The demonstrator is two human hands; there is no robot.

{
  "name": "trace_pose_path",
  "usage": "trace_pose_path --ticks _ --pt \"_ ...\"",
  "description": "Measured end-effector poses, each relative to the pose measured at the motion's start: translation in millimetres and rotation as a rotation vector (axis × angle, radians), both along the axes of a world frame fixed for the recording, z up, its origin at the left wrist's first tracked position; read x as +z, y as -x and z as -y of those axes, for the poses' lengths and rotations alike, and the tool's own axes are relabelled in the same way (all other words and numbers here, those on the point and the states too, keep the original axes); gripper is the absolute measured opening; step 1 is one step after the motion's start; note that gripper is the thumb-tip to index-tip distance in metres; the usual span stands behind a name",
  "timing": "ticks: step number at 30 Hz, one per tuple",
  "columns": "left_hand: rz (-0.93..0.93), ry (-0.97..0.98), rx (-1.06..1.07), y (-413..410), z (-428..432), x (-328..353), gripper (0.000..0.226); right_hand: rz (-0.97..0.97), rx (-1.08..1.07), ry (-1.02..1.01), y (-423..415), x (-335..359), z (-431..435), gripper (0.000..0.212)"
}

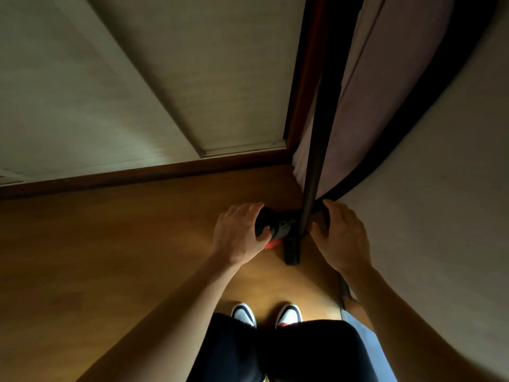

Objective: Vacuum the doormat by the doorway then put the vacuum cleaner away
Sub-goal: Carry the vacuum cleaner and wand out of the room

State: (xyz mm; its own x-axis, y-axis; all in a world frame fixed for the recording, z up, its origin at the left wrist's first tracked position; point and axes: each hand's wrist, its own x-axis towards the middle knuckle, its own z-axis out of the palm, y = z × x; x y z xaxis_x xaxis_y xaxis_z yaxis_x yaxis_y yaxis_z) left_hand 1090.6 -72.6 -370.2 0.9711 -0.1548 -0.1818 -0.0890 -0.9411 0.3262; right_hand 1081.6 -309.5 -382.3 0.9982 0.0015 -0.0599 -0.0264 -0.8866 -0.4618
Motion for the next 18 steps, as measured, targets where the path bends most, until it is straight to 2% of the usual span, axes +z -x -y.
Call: trace_pose_path --ticks 6,10,14,16,18 --pt "-0.007 0.046 -0.01 -17.0 11.4 -134.2 0.057 0.056 -0.133 -0.102 -25.1 -107.6 11.3 0.068" --pt "0.001 0.112 0.02 -21.1 14.9 -202.4 0.051 0.2 -0.134 -0.239 -47.2 -160.0 16.0 0.066" --pt "0.005 0.218 0.053 -27.6 19.6 -247.5 0.049 0.326 -0.05 -0.431 -73.6 -188.6 14.0 0.046" --pt "0.002 0.256 0.056 -34.6 16.9 -260.1 0.047 0.342 0.005 -0.509 -83.1 -196.4 8.3 0.033" --pt "0.014 0.28 0.061 -41.1 10.5 -268.9 0.044 0.336 0.001 -0.608 -90.2 -203.0 1.2 0.03"
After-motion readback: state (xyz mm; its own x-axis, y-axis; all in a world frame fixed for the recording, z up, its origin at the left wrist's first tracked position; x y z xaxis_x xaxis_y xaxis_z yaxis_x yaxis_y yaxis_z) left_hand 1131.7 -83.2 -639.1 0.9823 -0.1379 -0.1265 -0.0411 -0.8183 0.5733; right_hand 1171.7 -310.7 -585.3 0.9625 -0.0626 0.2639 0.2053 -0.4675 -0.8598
